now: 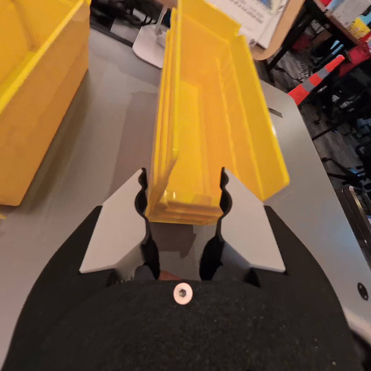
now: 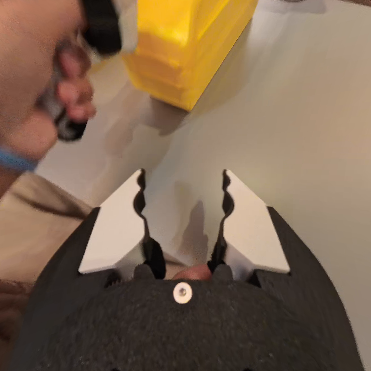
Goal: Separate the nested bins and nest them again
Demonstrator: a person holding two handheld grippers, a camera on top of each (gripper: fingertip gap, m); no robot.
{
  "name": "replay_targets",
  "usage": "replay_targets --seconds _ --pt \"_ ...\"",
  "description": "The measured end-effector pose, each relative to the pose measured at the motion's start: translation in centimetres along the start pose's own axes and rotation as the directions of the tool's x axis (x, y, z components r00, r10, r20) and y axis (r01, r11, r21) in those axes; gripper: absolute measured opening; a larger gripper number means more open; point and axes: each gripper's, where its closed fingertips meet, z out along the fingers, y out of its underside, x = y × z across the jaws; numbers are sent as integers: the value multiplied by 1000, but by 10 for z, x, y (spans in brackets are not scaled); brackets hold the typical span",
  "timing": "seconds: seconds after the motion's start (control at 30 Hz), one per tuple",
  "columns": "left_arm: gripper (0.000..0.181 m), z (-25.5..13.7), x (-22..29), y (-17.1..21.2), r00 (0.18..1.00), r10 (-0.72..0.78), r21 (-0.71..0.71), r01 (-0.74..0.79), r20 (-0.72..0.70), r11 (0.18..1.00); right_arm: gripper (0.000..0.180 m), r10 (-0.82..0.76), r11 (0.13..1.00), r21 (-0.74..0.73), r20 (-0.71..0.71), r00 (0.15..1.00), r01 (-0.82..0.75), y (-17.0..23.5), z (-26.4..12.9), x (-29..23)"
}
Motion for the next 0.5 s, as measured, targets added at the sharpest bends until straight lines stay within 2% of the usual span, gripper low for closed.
replay_targets --seconds 0.03,0.1,0.17,0.23,0.27,0.37,0.5 --pt "76 -10 1 -5 999 37 26 -37 -6 999 94 38 999 19 10 999 -38 -20 -4 7" --pt "76 -35 6 -16 991 115 85 -109 -72 990 116 80 996 36 39 996 -81 -65 -11 16" --pt "74 -61 -1 -20 977 182 121 -168 -114 978 138 80 997 -15 102 992 -79 -107 -8 11" --pt "68 -84 -15 -13 947 296 115 -282 -128 952 130 62 997 -57 172 983 -53 -149 5 -2" --pt "64 -92 -30 -11 946 313 96 -305 -85 948 130 68 995 -77 161 985 -56 -169 20 -2" --pt "60 -120 -46 18 946 287 9 -289 -149 957 130 132 964 -247 130 983 -97 -204 74 -1" --pt "59 -145 -70 54 945 269 -22 -278 -188 960 128 175 888 -421 -60 983 -184 -223 131 25"
